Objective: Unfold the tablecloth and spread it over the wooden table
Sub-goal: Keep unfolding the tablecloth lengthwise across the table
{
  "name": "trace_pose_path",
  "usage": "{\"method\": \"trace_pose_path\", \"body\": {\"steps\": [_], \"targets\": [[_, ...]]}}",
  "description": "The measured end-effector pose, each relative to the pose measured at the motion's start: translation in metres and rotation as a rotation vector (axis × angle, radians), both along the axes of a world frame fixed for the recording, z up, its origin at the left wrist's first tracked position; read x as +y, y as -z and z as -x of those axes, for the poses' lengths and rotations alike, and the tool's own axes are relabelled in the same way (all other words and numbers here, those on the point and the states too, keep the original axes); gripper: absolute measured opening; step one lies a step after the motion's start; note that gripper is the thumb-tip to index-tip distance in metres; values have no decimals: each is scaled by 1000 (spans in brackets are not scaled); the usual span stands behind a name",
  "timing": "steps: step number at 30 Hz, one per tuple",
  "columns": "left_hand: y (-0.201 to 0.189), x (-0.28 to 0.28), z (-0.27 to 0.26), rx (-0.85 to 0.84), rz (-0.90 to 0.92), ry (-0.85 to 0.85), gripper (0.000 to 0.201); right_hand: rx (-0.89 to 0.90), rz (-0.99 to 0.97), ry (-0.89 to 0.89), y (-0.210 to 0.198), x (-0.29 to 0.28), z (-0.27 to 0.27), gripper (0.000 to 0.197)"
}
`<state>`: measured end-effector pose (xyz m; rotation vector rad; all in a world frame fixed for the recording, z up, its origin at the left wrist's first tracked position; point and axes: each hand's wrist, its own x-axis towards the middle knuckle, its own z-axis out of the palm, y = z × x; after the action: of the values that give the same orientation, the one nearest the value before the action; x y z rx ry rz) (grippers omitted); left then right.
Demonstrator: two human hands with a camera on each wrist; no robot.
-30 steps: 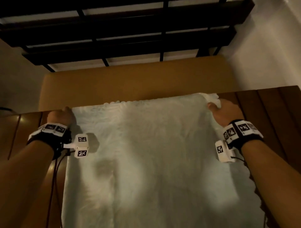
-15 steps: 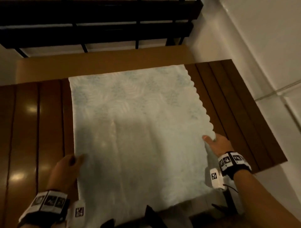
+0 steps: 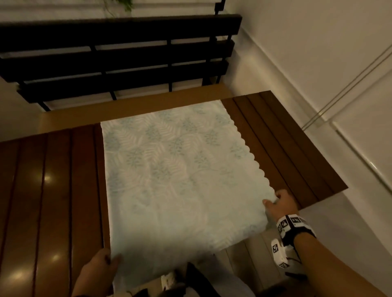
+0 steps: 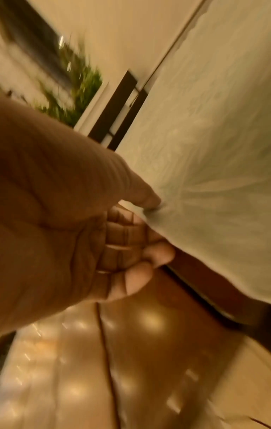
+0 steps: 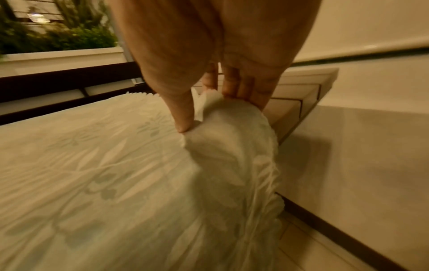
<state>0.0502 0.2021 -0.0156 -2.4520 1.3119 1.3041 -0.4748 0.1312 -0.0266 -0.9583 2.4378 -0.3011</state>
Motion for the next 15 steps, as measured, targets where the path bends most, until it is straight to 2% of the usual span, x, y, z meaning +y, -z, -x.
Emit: {"method": "trace_pose_path", "body": {"steps": [2,4,7,10,13,15], "targets": [[-16,-13,8,-87,64,61,24,79,13,-53,-3,1,-2,34],[-28,-31,20,-149,202,154,23,133,3,-109,-4,5,-3,25],[-28,-59,51,-116,348,382,18,190,-30,-164,-6,12,0,18],[-22,-93,100,-47,453,651,17,54,48,-213,-13,11,1,14],[-27,-133,177,-11,494,930,38,-167,64,-224,-22,5,-1,18],[-36,-158,238,27,482,1073,43,-248,19,-236,-20,2,2,17]]}}
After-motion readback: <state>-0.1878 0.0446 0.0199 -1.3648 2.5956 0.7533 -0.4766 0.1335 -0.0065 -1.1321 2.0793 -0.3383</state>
